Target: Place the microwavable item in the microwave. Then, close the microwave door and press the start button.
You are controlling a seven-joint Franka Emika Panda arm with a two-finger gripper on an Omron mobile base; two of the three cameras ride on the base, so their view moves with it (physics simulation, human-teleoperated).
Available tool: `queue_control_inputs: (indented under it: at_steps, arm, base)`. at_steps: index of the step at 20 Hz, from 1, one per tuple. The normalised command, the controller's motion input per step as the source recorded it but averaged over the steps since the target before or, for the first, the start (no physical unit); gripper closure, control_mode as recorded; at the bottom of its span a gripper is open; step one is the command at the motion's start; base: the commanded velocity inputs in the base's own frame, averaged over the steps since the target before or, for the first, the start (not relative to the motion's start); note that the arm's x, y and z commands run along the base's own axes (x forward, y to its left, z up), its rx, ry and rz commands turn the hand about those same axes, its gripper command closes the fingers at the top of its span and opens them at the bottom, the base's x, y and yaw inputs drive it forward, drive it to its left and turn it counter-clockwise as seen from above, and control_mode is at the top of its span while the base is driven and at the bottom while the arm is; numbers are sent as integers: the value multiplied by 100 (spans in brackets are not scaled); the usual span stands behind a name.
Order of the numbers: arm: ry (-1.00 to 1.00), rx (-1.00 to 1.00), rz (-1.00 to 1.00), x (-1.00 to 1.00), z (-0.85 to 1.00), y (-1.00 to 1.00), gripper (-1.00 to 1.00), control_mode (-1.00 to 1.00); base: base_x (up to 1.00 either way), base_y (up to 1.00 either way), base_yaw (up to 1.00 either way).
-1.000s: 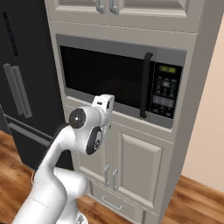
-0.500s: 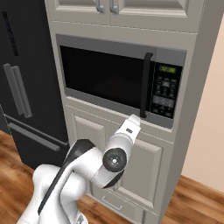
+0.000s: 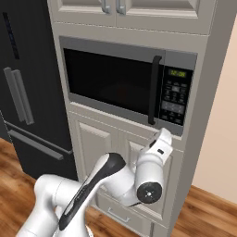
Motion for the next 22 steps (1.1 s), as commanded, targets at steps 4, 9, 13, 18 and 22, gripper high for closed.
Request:
queue_control_inputs:
  at_steps: [4, 9, 13, 18, 22]
  arm:
    - [-1, 7, 0, 30, 0, -25, -100, -100]
    - [0, 7, 0, 41, 5, -19, -100, -100]
    - [0, 5, 0, 45, 2, -18, -100, -100]
    - [0, 5, 0, 43, 0, -25, -100, -100]
    - [3, 6, 0, 44, 0, -31, -100, -100]
  base:
    - [0, 0, 0]
    - [0, 0, 0]
    - [0, 0, 0]
    - [0, 0, 0]
    - [0, 0, 0]
